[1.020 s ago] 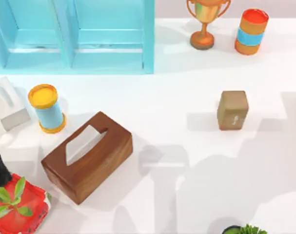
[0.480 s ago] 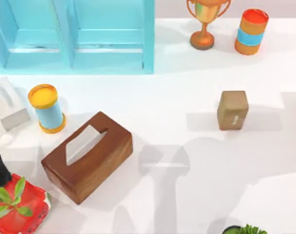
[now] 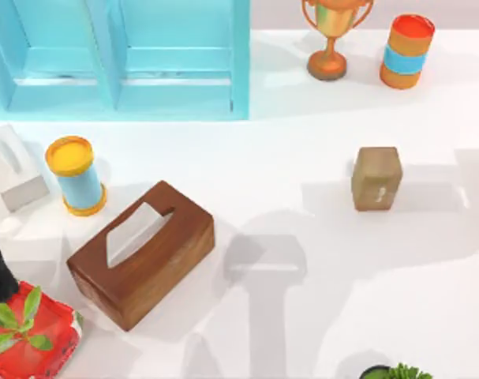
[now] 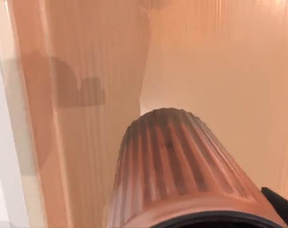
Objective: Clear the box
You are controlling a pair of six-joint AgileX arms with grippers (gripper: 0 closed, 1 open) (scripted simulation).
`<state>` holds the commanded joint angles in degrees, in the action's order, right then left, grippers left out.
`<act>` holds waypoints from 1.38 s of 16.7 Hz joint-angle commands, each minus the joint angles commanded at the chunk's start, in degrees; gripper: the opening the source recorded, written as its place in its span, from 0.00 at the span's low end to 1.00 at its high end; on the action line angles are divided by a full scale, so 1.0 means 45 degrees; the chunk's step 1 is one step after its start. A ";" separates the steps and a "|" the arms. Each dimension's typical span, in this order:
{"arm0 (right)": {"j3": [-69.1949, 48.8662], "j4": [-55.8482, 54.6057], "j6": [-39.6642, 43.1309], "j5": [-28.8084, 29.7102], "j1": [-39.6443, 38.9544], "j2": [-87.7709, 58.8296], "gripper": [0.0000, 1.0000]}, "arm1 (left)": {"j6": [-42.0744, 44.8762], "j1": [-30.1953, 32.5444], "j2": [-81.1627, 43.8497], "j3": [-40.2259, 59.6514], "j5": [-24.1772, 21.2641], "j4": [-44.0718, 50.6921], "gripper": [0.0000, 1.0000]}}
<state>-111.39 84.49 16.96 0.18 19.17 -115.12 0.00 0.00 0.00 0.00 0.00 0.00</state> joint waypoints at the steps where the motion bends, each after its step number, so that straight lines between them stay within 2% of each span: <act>1: 0.0353 -0.0350 -0.0629 0.0037 -0.0683 0.0126 0.00 | 0.0000 0.0000 0.0000 0.0000 0.0000 0.0000 1.00; 7: 0.3556 -0.3005 -0.6364 0.0432 -0.6537 0.1145 0.00 | 0.0000 0.0000 0.0000 0.0000 0.0000 0.0000 1.00; 10: 0.5321 -0.3924 -0.8439 0.0601 -0.8455 0.1410 0.00 | 0.0000 0.0000 0.0000 0.0000 0.0000 0.0000 1.00; 13: 0.6237 -0.4344 -0.9323 0.0770 -0.9208 0.1517 0.00 | 0.0000 0.0000 0.0000 0.0000 0.0000 0.0000 1.00; 19: 0.6333 -0.4390 -0.9385 0.0747 -0.9212 0.1428 0.00 | 0.0000 0.0000 0.0000 0.0000 0.0000 0.0000 1.00; 23: 0.7045 -0.5449 -0.9421 0.0783 -0.9293 0.1131 0.00 | 0.0000 0.0000 0.0000 0.0000 0.0000 0.0000 1.00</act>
<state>-79.69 59.96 -25.44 3.71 -22.66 -110.03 0.00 0.00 0.00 0.00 0.00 0.00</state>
